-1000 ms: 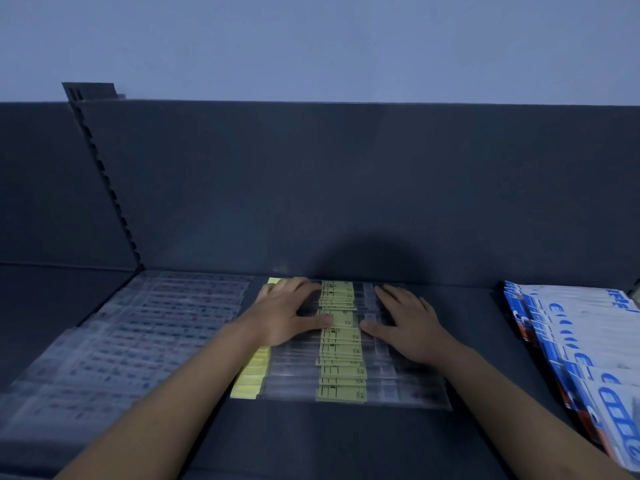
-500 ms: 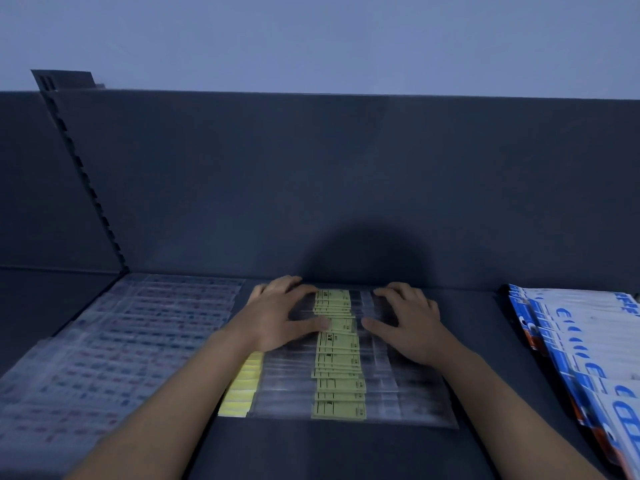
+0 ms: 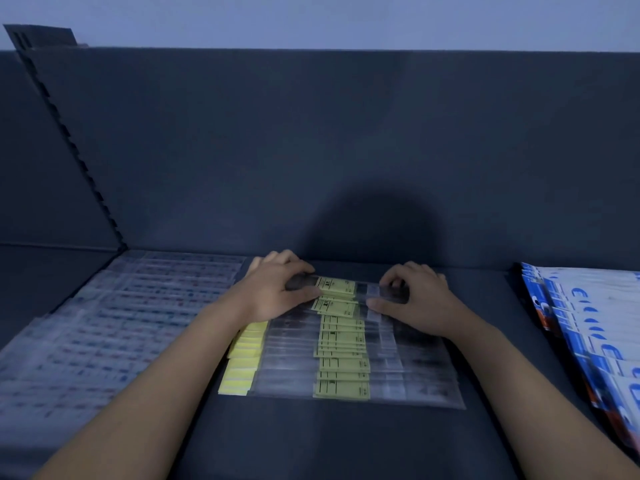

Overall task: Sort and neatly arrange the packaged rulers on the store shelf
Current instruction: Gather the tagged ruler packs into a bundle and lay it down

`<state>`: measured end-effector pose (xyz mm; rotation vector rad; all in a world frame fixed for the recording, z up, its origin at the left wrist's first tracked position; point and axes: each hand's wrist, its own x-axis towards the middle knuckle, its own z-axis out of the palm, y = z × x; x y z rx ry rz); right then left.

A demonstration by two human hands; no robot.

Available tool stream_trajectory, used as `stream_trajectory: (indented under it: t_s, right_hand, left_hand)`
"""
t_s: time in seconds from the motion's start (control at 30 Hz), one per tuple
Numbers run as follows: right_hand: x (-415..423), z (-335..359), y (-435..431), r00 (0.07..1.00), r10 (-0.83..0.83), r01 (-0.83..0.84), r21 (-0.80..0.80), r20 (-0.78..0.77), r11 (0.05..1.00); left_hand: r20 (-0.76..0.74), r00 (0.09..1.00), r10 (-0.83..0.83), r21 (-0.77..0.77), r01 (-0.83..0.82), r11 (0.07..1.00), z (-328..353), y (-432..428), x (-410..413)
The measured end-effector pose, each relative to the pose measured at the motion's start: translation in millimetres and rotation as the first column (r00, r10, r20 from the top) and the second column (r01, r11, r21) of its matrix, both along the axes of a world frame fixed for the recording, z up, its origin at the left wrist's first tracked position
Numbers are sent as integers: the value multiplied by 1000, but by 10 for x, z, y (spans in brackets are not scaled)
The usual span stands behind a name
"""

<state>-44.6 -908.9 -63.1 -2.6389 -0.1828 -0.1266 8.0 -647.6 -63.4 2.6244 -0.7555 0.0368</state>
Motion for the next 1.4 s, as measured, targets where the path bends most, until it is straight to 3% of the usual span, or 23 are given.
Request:
stream_trajectory:
  t_s: [0.2, 0.37, 0.5, 0.67, 0.87, 1.03, 1.4]
  right_hand:
    - [-49, 136, 67, 992, 74, -82, -84, -98, 993]
    - [-194, 269, 160, 952, 176, -224, -178, -250, 958]
    - [-354, 351, 224, 913, 219, -307, -227, -345, 924]
    - [-488, 458, 349, 885, 213, -335, -248, -413, 909]
    - [-665, 466, 531, 887, 242, -398, -384, -394, 833]
    - [-767, 406, 675, 917, 274, -387, -471, -291, 793]
    - [-712, 365, 681, 953, 241, -294, -362, -183, 885]
  left_hand:
    - [-144, 989, -39, 52, 47, 998, 161, -26, -95]
    - [-300, 951, -70, 254, 150, 955, 361, -32, -236]
    - [-323, 941, -98, 395, 228, 890, 454, -38, -419]
    - [-376, 924, -67, 384, 221, 896, 521, -77, -591]
    - [-256, 961, -99, 426, 204, 881, 524, -65, -753]
    - [-191, 976, -109, 448, 185, 875, 549, -56, -841]
    - [-344, 939, 19, 493, 163, 855, 757, -179, -810]
